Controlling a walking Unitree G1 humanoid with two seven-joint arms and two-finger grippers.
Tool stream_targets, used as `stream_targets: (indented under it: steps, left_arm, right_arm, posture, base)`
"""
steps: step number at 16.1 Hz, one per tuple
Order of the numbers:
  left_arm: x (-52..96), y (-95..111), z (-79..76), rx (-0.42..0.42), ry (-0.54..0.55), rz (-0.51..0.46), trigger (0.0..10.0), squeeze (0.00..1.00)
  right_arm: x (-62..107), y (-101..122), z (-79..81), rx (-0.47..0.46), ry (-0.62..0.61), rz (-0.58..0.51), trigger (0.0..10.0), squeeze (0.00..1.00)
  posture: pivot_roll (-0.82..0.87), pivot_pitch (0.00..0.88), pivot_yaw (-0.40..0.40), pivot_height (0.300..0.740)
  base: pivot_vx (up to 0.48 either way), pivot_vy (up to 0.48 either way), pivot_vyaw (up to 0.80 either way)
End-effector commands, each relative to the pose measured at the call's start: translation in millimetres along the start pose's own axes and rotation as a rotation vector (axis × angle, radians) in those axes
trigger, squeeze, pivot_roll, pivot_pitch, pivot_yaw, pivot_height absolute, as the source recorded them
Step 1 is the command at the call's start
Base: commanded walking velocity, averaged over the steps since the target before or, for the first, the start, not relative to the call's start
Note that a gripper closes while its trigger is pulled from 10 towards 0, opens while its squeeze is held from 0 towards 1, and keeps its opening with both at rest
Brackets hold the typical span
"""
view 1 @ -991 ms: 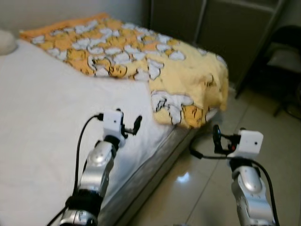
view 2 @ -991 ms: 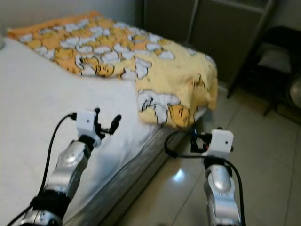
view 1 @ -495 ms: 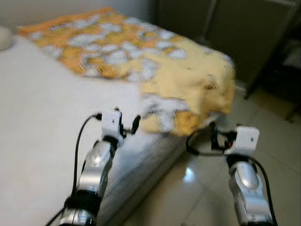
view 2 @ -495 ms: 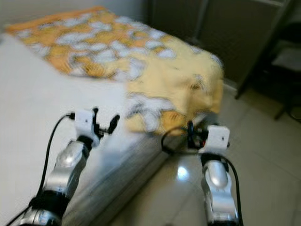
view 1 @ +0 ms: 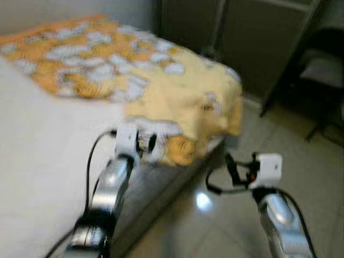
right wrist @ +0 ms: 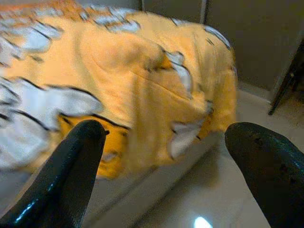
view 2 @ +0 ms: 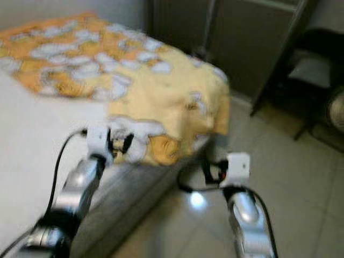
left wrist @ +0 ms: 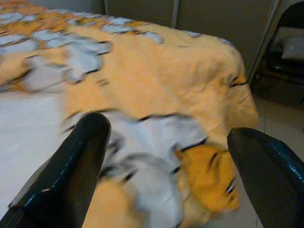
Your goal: Clean up the room
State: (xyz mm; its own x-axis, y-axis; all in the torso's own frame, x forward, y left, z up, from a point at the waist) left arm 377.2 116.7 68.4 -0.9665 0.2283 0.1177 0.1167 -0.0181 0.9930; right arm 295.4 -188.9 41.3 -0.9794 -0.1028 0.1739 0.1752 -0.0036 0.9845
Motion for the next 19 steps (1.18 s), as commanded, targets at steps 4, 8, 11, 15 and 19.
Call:
stream_targets:
  steps: [4,8,11,15,19]
  left_arm:
    - [-11.8,12.3,-1.9,0.026,-0.01,-0.025,10.0,0.0]
    - [-14.2,7.7,-3.7,0.001,0.007,-0.001,10.0,0.0]
    - [-15.5,4.9,-7.2,-0.034,-0.015,0.016,10.0,0.0]
    - [-16.7,7.8,-9.7,-0.056,-0.032,0.002,10.0,0.0]
    - [-21.4,-0.4,-23.8,-0.033,-0.067,0.056,10.0,0.0]
  right_arm:
    - [2.0,15.2,-8.7,0.021,-0.007,-0.03,10.0,0.0]
    - [0.4,17.4,-6.9,0.013,-0.001,-0.034,10.0,0.0]
    - [-0.4,15.8,-2.5,0.008,0.012,-0.029,10.0,0.0]
    - [-1.6,14.6,1.4,0.006,0.023,-0.026,10.0,0.0]
    - [8.3,8.4,3.0,0.006,0.05,0.0,10.0,0.0]
  posture:
    - [-0.16,0.0,-0.008,0.74]
    - [-0.16,0.0,-0.005,0.74]
    - [-0.15,0.0,-0.005,0.74]
    - [-0.15,0.0,0.001,0.74]
    - [-0.16,0.0,-0.023,0.74]
  base:
    - [0.061,0.101,0.0]
    - [0.0,0.478,0.0]
    - [0.248,0.275,0.0]
    - [0.228,0.0,0.0]
    - [0.0,0.0,0.0]
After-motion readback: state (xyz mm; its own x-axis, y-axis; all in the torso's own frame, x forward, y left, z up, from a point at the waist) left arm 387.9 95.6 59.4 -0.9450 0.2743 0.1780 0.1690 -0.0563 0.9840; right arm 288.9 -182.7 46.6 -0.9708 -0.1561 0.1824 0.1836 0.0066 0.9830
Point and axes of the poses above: a point about 5 cm out from each wrist's last joint towards the gripper, its own x axis pointing back from the gripper into the wrist, its own y axis along the axis of the wrist's last joint, z = x × y, the point moved 5 cm from there along -x, pointing out of the wrist towards the gripper
